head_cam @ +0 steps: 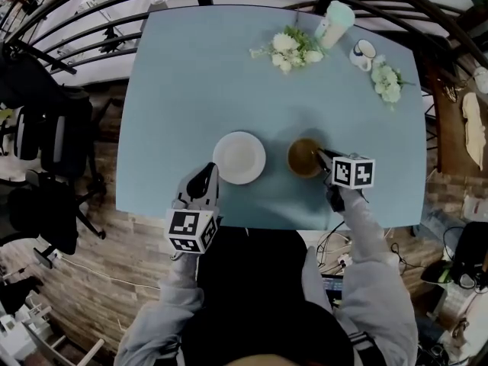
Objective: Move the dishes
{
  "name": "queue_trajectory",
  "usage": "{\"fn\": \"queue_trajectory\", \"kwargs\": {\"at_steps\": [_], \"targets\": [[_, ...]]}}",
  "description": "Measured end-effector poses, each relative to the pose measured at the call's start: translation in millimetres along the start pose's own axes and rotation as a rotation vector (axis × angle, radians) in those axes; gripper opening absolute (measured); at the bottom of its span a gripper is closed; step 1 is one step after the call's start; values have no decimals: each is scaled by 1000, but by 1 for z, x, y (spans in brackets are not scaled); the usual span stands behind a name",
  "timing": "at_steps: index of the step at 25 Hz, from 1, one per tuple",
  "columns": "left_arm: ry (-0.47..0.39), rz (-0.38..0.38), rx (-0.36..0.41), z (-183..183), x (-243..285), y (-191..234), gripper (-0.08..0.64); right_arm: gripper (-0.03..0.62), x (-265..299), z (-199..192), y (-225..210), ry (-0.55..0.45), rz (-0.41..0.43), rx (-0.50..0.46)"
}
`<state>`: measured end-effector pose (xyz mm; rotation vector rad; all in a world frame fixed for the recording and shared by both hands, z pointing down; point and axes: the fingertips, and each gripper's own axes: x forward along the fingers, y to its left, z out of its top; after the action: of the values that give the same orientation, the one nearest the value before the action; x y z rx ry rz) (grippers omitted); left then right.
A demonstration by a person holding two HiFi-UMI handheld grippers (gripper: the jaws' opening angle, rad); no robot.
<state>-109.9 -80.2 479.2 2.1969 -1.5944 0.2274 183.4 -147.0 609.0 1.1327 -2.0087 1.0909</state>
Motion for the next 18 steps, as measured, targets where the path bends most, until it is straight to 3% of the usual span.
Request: {"fn": "queue_trajectory", "kwargs": {"at_steps": [5,18], "targets": [[-3,4,-2,-1,0,-1,21,21,-2,-2,-4,-2,-4,40],[-38,30,-20,2,-15,8,21,21,-8,23,23,-16,5,-52]]}}
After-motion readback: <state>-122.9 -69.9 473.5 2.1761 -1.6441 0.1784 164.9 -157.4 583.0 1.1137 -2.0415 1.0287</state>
